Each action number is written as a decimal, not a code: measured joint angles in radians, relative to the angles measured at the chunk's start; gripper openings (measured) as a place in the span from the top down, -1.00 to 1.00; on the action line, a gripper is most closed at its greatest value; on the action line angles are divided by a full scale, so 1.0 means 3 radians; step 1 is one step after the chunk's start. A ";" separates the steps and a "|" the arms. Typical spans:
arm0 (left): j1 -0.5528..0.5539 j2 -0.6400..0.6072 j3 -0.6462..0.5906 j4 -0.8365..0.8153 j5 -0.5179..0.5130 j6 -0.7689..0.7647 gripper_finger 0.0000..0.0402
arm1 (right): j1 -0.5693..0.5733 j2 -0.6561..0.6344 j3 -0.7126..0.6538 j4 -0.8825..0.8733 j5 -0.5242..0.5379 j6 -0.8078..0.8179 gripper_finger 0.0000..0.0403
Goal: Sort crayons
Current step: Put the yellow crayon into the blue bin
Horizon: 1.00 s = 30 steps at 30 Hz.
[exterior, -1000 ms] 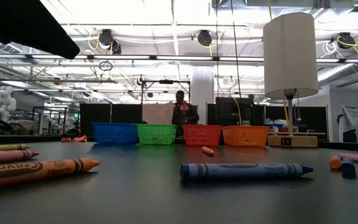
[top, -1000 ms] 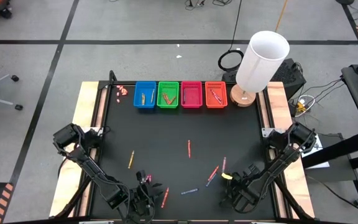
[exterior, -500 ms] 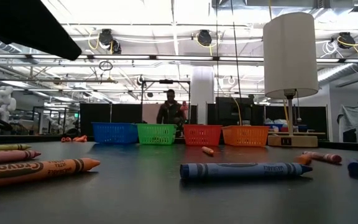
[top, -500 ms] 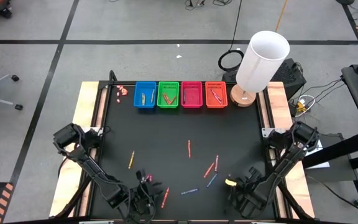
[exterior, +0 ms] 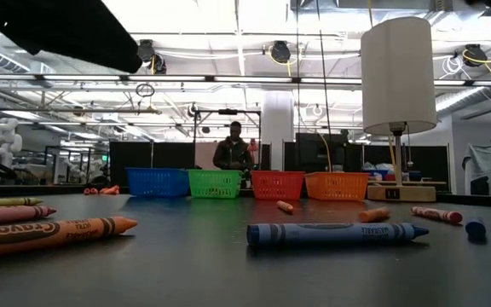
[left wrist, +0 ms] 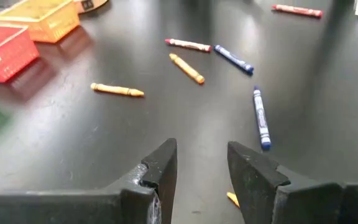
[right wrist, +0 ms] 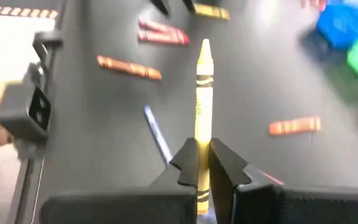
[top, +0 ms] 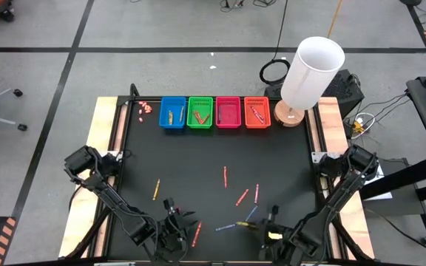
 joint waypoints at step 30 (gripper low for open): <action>-0.0100 0.0160 0.0001 0.1071 -0.0221 0.1153 0.30 | -0.0665 0.0777 -0.0001 0.2887 -0.0366 -0.2704 1.00</action>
